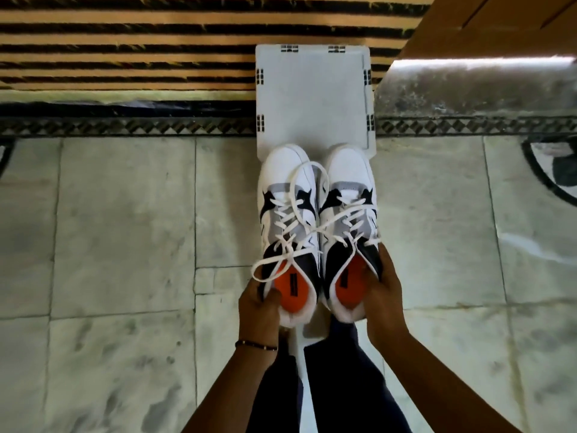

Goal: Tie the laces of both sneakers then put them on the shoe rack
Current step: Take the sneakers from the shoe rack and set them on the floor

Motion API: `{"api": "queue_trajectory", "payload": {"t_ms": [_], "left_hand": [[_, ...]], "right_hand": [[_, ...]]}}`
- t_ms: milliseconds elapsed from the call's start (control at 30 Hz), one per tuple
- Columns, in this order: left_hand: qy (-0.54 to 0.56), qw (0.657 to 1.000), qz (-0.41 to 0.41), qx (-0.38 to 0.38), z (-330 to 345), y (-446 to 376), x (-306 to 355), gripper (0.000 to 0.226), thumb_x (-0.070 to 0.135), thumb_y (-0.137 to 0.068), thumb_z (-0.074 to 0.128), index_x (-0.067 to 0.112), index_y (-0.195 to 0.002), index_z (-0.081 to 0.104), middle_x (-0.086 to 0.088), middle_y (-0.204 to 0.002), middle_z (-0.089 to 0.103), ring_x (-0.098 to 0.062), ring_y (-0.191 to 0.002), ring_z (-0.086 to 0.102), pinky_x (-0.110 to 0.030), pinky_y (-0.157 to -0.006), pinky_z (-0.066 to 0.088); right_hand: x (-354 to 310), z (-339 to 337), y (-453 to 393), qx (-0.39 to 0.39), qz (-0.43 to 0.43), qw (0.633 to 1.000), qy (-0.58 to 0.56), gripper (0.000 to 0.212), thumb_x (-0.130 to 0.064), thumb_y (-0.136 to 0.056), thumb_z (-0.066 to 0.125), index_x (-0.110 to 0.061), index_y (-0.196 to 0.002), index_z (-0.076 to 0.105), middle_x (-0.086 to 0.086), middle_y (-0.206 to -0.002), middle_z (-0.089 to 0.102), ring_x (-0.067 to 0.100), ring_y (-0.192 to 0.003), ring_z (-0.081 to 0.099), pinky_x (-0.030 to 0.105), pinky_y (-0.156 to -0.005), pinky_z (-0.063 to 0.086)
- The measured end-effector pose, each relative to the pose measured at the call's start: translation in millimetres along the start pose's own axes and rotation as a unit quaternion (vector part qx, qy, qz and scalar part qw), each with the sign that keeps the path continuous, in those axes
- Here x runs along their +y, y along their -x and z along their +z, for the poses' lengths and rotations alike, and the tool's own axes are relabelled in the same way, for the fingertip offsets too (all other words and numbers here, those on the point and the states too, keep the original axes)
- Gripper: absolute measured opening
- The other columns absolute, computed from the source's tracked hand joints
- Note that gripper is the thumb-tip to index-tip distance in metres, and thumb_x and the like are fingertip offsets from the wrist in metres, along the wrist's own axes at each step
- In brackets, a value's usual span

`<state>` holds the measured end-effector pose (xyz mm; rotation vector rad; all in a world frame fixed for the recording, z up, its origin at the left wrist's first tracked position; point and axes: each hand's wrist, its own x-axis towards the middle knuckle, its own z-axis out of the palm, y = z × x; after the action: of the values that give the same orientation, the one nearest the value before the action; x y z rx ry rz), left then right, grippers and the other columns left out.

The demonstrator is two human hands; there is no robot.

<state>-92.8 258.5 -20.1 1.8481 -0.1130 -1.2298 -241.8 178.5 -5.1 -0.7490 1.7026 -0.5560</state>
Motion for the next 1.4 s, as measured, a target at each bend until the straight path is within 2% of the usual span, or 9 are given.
{"api": "queue_trajectory", "payload": {"t_ms": [133,333,567,767,900,1000,1100,1267,1400], "left_hand": [[-0.009,0.999,-0.047,-0.008,-11,2,-61,0.051,0.005,-0.059,0.047,0.011,-0.107,0.063,-0.014,-0.101,0.066,-0.034,-0.102,0.061,-0.048,-0.089,0.051],[-0.027,0.998,-0.049,0.001,11,-57,-154,0.049,0.003,-0.062,0.045,0.008,-0.107,0.061,-0.010,-0.096,0.065,-0.024,-0.092,0.061,-0.028,-0.077,0.049],[-0.099,0.994,0.046,-0.024,44,-186,-223,0.031,0.004,-0.063,0.046,0.010,-0.088,0.062,0.000,-0.069,0.057,-0.001,-0.060,0.053,-0.024,-0.062,0.042],[-0.191,0.974,0.111,-0.057,61,-246,-247,0.035,0.014,-0.065,0.042,0.015,-0.095,0.061,-0.022,-0.090,0.065,-0.034,-0.082,0.058,-0.042,-0.076,0.048],[-0.243,0.945,0.155,-0.152,65,-265,-248,0.060,0.015,-0.069,0.039,0.010,-0.128,0.045,-0.010,-0.119,0.057,-0.016,-0.104,0.055,-0.018,-0.091,0.043],[-0.255,0.930,0.196,-0.177,61,-275,-254,0.065,0.020,-0.069,0.042,0.011,-0.133,0.037,-0.011,-0.131,0.050,-0.021,-0.121,0.047,-0.039,-0.106,0.038],[-0.272,0.918,0.195,-0.211,60,-278,-249,0.068,0.036,-0.062,0.046,0.013,-0.125,0.046,-0.014,-0.121,0.057,-0.025,-0.113,0.053,-0.046,-0.101,0.043],[-0.474,0.823,0.175,-0.260,58,-268,-208,0.039,0.033,-0.080,0.046,0.022,-0.118,0.051,-0.008,-0.120,0.060,-0.021,-0.107,0.056,-0.020,-0.083,0.043],[-0.513,0.779,0.297,-0.204,56,-264,-173,0.039,0.030,-0.085,0.057,0.025,-0.122,0.048,0.015,-0.116,0.049,0.001,-0.106,0.045,0.009,-0.069,0.027]], "right_hand": [[62,-8,-6,-0.014,0.084,0.996,-0.032,0.044,-0.002,-0.089,0.048,-0.033,-0.119,0.058,0.001,-0.112,0.068,0.028,-0.102,0.062,0.069,-0.084,0.046],[155,13,-71,-0.023,0.014,0.997,0.077,0.042,-0.007,-0.093,0.041,-0.032,-0.124,0.054,-0.009,-0.109,0.066,0.015,-0.104,0.060,0.042,-0.095,0.047],[217,45,-197,-0.027,-0.042,0.995,0.089,0.043,-0.001,-0.092,0.034,-0.022,-0.124,0.052,-0.012,-0.091,0.061,0.003,-0.084,0.057,0.022,-0.072,0.047],[249,70,-249,-0.018,-0.091,0.993,0.077,0.055,0.003,-0.085,0.033,-0.027,-0.129,0.049,0.002,-0.118,0.064,0.018,-0.105,0.060,0.044,-0.096,0.049],[255,65,-269,-0.052,-0.119,0.990,0.052,0.055,0.008,-0.085,0.034,-0.026,-0.125,0.050,-0.010,-0.106,0.064,0.005,-0.098,0.060,0.033,-0.088,0.051],[256,60,-273,-0.089,-0.141,0.985,0.041,0.053,0.008,-0.088,0.035,-0.029,-0.124,0.046,-0.014,-0.107,0.057,0.000,-0.098,0.055,0.019,-0.077,0.047],[254,59,-282,-0.110,-0.177,0.976,0.070,0.052,0.011,-0.085,0.036,-0.038,-0.096,0.050,-0.013,-0.099,0.056,0.008,-0.096,0.055,0.020,-0.075,0.045],[244,47,-286,-0.119,-0.231,0.952,0.159,0.042,0.005,-0.081,0.049,-0.035,-0.094,0.044,-0.005,-0.109,0.047,0.026,-0.118,0.046,0.045,-0.099,0.043],[220,41,-272,-0.108,-0.375,0.896,0.210,0.050,-0.004,-0.082,0.057,-0.035,-0.119,0.048,0.000,-0.130,0.033,0.022,-0.126,0.031,0.032,-0.103,0.032]]}}
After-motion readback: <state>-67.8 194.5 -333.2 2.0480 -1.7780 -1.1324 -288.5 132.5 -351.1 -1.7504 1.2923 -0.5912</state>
